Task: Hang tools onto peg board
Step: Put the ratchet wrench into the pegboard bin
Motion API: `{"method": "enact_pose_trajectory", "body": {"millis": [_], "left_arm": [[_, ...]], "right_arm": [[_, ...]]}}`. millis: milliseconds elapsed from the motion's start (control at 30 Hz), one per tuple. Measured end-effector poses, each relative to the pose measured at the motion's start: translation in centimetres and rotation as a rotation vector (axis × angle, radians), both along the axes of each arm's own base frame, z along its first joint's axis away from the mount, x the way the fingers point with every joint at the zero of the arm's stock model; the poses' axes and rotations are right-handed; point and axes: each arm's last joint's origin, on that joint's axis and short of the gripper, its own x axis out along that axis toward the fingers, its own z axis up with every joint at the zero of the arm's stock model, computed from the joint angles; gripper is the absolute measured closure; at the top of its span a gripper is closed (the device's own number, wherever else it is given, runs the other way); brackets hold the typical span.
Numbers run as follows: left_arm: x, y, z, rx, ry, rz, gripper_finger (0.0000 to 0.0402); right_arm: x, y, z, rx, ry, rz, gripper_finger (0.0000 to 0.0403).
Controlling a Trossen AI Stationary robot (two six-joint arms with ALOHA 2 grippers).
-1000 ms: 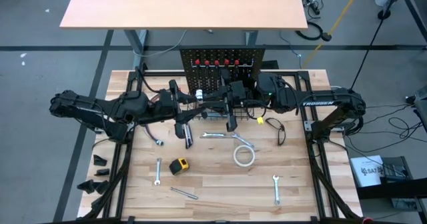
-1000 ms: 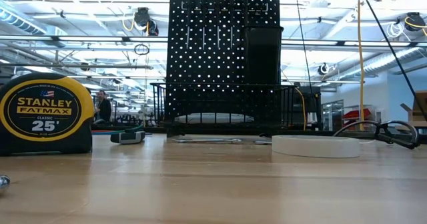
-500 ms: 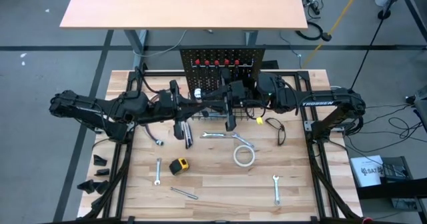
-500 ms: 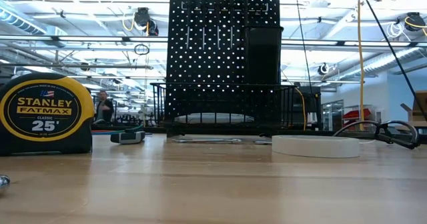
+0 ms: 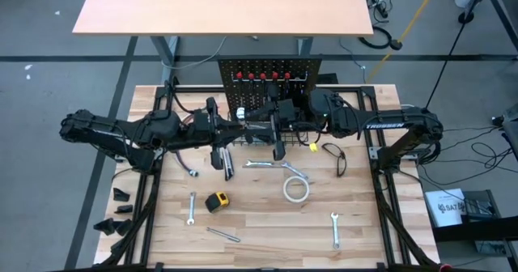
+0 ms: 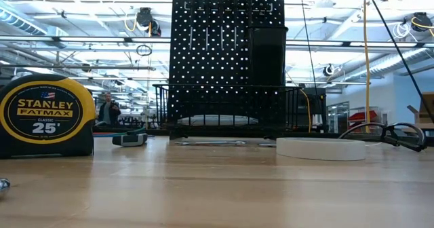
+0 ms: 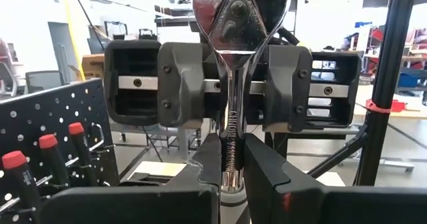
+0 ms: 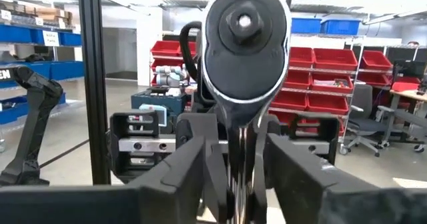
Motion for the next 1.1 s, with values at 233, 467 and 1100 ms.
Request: {"method": "enact_pose_trajectory", "body": {"millis": [233,467,1100], "left_arm": [[-1.5,0.4,1.0,0.003,-0.036,0.064,0.0373],[-2.6,1.0,1.4,-0.001,-0.034,0.206,0.0373],[6.1,0.9,-2.8,-0.031,-0.127,0.382,0.0373]], "right_arm": [[-1.6,-0.2,0.4,-0.014,0.089,-0.046,0.0212],[-5.3,-0.7,1.4,-0.03,0.228,-0.222,0.021],[-18.0,-1.4,-1.5,0.264,0.422,-0.55,0.0215]]}}
